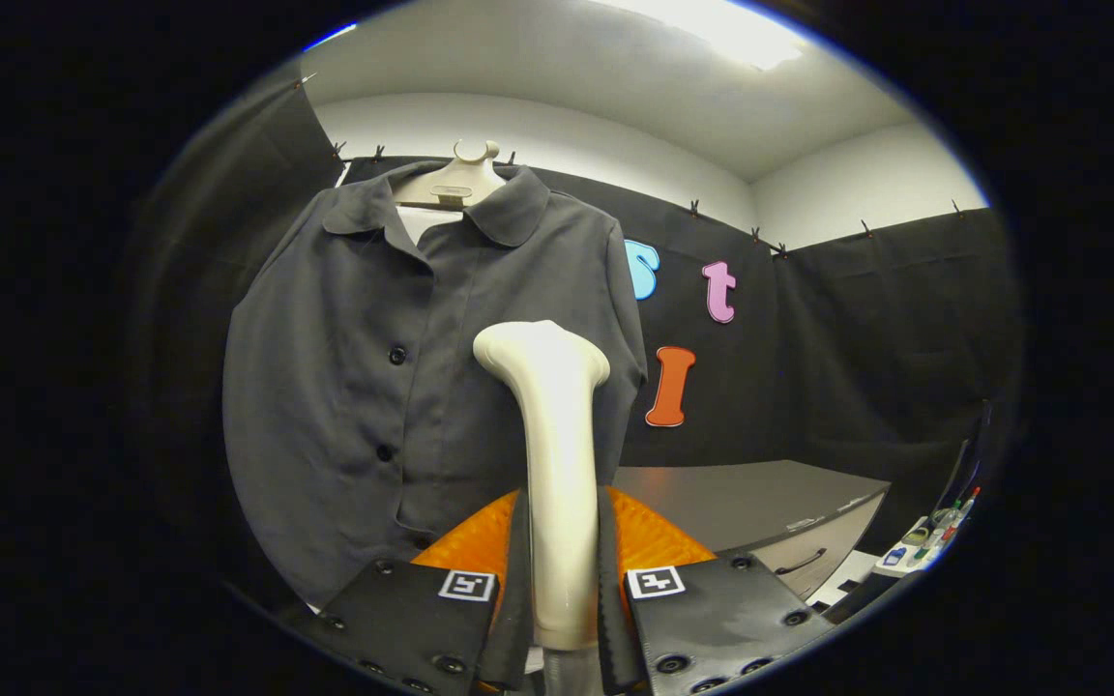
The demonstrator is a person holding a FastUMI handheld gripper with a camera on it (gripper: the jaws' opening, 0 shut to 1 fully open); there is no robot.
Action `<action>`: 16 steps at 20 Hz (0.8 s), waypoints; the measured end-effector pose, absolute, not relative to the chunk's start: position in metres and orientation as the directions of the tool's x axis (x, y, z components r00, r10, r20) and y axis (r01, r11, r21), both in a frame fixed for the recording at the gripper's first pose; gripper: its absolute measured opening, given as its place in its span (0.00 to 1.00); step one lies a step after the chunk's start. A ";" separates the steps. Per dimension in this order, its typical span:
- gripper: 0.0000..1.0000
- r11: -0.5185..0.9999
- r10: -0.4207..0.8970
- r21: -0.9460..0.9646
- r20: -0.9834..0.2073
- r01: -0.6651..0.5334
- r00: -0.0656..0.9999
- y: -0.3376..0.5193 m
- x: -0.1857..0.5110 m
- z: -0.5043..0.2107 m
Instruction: Iron the clothes twice with a garment steamer, once on the left side and once on the right side.
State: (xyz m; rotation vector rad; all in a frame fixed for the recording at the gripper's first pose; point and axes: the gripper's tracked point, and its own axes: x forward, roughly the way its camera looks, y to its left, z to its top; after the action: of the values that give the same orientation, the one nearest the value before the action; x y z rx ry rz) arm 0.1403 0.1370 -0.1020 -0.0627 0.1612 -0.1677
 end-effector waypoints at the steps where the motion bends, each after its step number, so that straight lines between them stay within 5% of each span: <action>1: 0.36 0.985 -0.168 -0.073 -0.163 0.158 0.972 0.138 0.139 -0.107; 16: 0.36 0.989 -0.148 -0.073 -0.330 0.131 0.932 0.162 0.083 -0.194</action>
State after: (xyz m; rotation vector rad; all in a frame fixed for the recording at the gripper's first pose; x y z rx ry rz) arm 0.0826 0.1619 -0.1939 -0.0497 0.3414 -0.1429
